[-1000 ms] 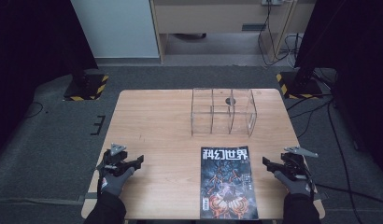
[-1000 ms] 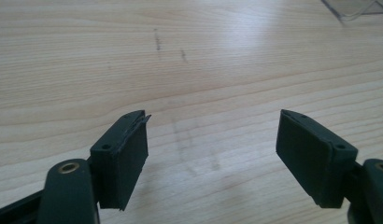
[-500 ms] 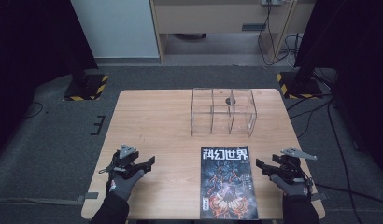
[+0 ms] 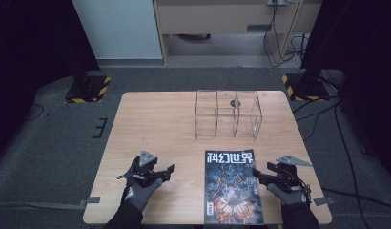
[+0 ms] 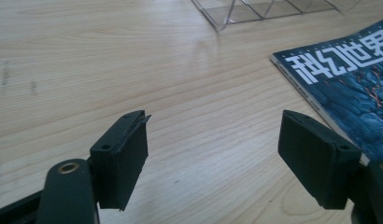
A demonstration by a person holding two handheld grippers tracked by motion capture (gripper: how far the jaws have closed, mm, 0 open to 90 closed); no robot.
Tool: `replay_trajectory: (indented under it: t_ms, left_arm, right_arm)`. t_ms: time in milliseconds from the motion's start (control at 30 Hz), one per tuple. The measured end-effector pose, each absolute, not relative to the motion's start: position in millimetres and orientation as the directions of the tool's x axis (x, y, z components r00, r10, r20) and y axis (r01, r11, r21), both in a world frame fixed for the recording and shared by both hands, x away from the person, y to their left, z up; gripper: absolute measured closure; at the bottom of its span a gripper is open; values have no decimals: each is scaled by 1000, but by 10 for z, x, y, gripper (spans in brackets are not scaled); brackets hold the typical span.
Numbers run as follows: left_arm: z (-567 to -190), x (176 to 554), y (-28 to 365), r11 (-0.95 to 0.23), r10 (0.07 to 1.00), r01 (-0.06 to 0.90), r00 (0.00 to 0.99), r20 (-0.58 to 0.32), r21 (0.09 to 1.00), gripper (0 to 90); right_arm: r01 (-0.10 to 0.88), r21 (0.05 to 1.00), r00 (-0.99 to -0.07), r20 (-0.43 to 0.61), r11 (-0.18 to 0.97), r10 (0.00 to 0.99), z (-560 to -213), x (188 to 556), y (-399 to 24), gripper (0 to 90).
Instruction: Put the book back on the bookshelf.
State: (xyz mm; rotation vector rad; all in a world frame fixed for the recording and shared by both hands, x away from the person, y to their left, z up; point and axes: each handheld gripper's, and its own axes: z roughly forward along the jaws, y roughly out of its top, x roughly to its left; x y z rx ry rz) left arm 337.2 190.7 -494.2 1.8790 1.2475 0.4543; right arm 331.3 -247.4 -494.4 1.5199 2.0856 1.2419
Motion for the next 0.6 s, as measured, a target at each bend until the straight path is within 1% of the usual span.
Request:
replay_trajectory:
  t_ms: [200, 433, 600]
  left_arm:
    - [-4993, 3324, 1624, -218, 858, 578, 497, -127, 786, 244]
    - [-5120, 3255, 1244, -303, 815, 570, 570, -102, 764, 248]
    - [-5143, 3230, 1130, -313, 796, 567, 595, -115, 762, 251]
  right_arm:
    - [653, 751, -422, 247, 103, 872, -5020, 3283, -2408, 294]
    - [660, 742, -423, 241, 115, 873, -5078, 3291, -2381, 313]
    - [671, 731, -429, 246, 125, 869, -5112, 3295, -2349, 324]
